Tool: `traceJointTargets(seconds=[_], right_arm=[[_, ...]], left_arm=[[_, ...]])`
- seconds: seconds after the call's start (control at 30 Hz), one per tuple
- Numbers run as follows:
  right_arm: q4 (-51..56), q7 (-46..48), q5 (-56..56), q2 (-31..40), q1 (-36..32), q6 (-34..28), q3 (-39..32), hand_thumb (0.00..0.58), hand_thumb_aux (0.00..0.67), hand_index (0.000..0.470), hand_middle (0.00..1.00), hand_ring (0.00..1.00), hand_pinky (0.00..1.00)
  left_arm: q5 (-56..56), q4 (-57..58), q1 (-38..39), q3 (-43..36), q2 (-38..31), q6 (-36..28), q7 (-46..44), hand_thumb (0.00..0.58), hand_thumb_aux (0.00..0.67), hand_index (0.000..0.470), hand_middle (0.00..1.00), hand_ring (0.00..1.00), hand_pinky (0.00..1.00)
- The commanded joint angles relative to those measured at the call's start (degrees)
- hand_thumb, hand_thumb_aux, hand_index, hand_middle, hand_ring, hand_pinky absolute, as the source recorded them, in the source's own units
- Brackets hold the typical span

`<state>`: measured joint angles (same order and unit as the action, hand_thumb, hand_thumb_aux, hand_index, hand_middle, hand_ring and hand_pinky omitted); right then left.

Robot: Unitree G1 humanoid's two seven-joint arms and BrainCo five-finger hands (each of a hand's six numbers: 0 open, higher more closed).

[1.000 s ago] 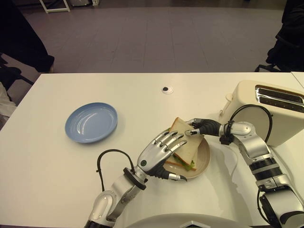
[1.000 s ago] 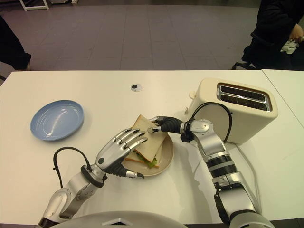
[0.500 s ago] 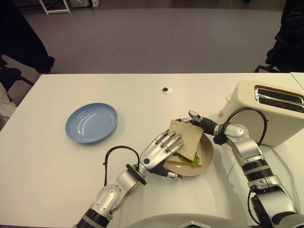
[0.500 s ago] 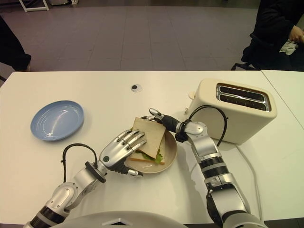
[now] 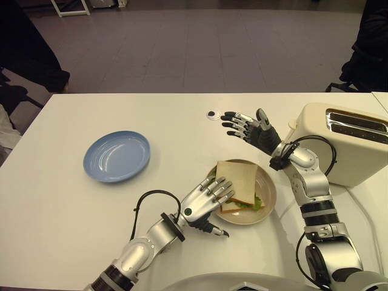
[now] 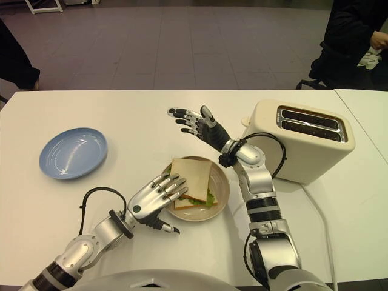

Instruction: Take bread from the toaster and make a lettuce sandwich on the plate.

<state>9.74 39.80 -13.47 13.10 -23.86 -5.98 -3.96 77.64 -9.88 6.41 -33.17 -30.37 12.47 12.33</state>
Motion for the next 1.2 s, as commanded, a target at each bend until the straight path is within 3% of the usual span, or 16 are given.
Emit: traceJointTargets(seconds=[0.03,0.13,0.2,0.37,0.4,0.43,0.47,0.5,0.53,0.57,0.6,0.7,0.9,1.07,1.2], right_arm=[[-5.57,4.67,-0.82,2.29,3.45,4.93,-0.80,0.000,0.000,0.000,0.00,0.00,0.00],[-8.31,9.69,3.75,8.63,6.91,18.06,-1.29,0.000,0.000,0.000,0.00,0.00,0.00],[-9.27,13.65,2.93,13.20,9.80,23.01,0.45,0.000,0.000,0.000,0.00,0.00,0.00],[-6.18,17.96,1.42,23.20,15.77,35.93,8.40,0.000,0.000,0.000,0.00,0.00,0.00],[-5.64,17.82,1.67,24.42,16.64,38.04,9.70,0.000,0.000,0.000,0.56,0.56,0.56],[-5.09,17.70,2.07,25.72,17.63,40.24,10.84,0.000,0.000,0.000,1.00,1.00,1.00],[-4.68,18.07,2.29,27.05,18.82,42.03,11.51,0.000,0.000,0.000,1.00,1.00,1.00],[-3.82,18.91,2.94,28.81,20.43,44.03,11.82,0.567,0.570,0.400,1.00,1.00,1.00],[-3.31,20.05,3.50,30.55,22.28,45.26,11.53,0.580,0.670,0.470,1.00,1.00,1.00],[-2.92,21.02,4.32,31.98,24.09,46.03,10.67,0.580,0.670,0.470,1.00,1.00,1.00],[-2.78,21.47,6.14,32.95,25.84,46.59,9.35,0.580,0.670,0.470,1.00,1.00,1.00],[-0.73,19.51,15.76,33.45,28.24,49.18,4.78,0.580,0.670,0.470,1.00,1.00,1.00],[6.58,11.05,33.81,31.37,27.34,53.95,-4.77,0.580,0.670,0.470,1.00,1.00,1.00],[10.58,1.66,42.57,26.66,23.98,55.78,-11.34,0.580,0.670,0.470,1.00,1.00,1.00],[14.72,-8.52,46.97,20.48,17.82,53.85,-14.23,0.580,0.670,0.470,1.00,1.00,1.00]], left_arm=[[1.71,5.13,1.86,-2.82,-2.92,0.89,-1.98,0.000,0.000,0.000,0.00,0.00,0.00],[-1.29,-0.06,1.62,0.63,-3.72,1.12,1.47,0.000,0.000,0.000,0.00,0.00,0.00],[-6.76,-5.67,2.06,4.29,-3.88,2.52,3.72,0.000,0.000,0.000,0.00,0.00,0.00],[-30.50,-17.15,3.79,10.97,-3.40,11.02,2.38,0.000,0.000,0.000,0.00,0.00,0.00],[-35.83,-18.33,4.83,11.32,-3.86,12.43,0.52,0.000,0.000,0.000,0.00,0.00,0.00],[-39.38,-18.80,6.20,11.78,-4.69,13.57,-1.27,0.000,0.000,0.000,0.00,0.00,0.00],[-42.03,-18.78,7.69,12.32,-5.73,14.45,-3.19,0.000,0.000,0.000,0.00,0.00,0.00],[-43.58,-17.71,9.64,12.91,-7.41,15.00,-5.44,0.000,0.000,0.000,0.00,0.00,0.00],[-44.58,-16.37,11.47,13.28,-9.19,15.52,-7.75,0.058,0.034,0.024,0.51,0.51,0.51],[-45.30,-14.82,13.01,13.35,-10.80,15.88,-10.18,0.512,0.441,0.310,1.00,1.00,1.00],[-46.05,-12.95,14.36,12.99,-12.34,16.25,-12.74,0.580,0.670,0.470,1.00,1.00,1.00],[-47.17,-9.84,15.83,11.37,-13.84,15.98,-19.43,0.580,0.670,0.470,1.00,1.00,1.00],[-35.20,-0.73,11.19,3.98,-8.66,13.05,-25.53,0.580,0.670,0.470,1.00,1.00,1.00],[-26.74,4.75,6.53,1.43,-4.45,12.05,-20.78,0.580,0.670,0.470,1.00,1.00,1.00],[-21.52,8.78,1.92,3.16,-2.72,9.20,-13.51,0.580,0.670,0.470,1.00,1.00,1.00]])
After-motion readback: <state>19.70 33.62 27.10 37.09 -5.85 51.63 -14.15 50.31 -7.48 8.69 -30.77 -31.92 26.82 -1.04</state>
